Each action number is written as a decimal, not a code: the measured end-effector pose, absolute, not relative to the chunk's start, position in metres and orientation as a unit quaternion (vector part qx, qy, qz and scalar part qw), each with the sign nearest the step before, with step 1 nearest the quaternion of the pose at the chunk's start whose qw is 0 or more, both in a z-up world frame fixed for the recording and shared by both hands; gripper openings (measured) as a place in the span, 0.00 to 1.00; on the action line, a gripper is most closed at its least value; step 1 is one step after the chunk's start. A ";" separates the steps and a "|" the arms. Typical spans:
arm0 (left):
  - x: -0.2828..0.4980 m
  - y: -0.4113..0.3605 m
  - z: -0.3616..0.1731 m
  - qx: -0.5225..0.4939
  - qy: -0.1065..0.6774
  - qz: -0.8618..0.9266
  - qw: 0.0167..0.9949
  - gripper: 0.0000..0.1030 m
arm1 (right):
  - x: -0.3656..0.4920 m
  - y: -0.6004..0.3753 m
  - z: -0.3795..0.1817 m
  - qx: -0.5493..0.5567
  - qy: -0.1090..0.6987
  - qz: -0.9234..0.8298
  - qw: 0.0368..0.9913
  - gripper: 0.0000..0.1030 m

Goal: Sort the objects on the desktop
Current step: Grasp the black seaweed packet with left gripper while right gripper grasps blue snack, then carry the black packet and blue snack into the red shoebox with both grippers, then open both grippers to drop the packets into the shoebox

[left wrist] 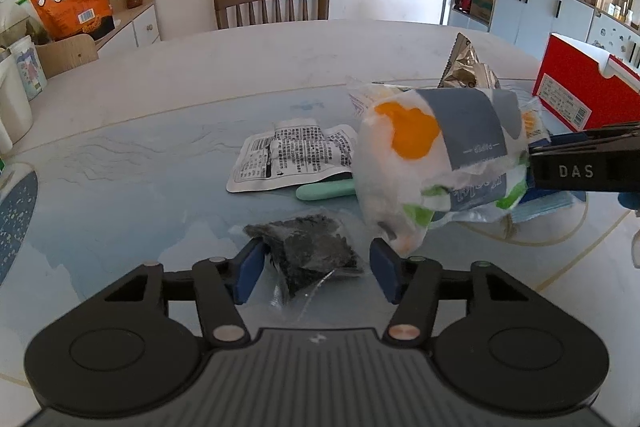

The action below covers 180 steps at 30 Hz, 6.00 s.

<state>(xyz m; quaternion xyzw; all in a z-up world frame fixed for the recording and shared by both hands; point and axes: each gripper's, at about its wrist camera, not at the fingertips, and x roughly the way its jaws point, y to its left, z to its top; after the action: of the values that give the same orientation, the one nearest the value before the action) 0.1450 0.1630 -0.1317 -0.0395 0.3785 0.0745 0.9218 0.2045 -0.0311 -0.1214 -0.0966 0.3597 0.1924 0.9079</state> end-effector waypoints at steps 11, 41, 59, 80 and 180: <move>0.144 0.176 -0.129 -0.072 0.375 0.073 0.921 0.41 | 0.203 -0.034 -0.113 -0.082 0.363 0.195 0.907 0.26; 0.125 0.160 -0.058 -0.133 0.343 0.074 0.927 0.26 | 0.179 -0.097 -0.051 -0.041 0.338 0.184 0.922 0.13; 0.182 0.023 -0.017 -0.093 0.324 0.020 0.941 0.26 | 0.198 -0.217 -0.011 -0.006 0.304 0.186 0.934 0.13; 0.319 -0.137 0.020 -0.051 0.365 -0.105 0.924 0.26 | 0.275 -0.346 -0.004 -0.003 0.327 0.164 0.931 0.13; 0.388 -0.195 0.001 -0.030 0.444 -0.138 0.885 0.78 | 0.350 -0.389 -0.028 -0.004 0.419 0.225 0.880 0.80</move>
<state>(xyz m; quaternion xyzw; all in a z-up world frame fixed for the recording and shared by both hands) 0.3880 -0.1951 0.0008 -0.0298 0.4445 -0.1381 0.8846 0.3497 -0.3887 -0.0277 -0.0037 0.4189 0.2254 0.8796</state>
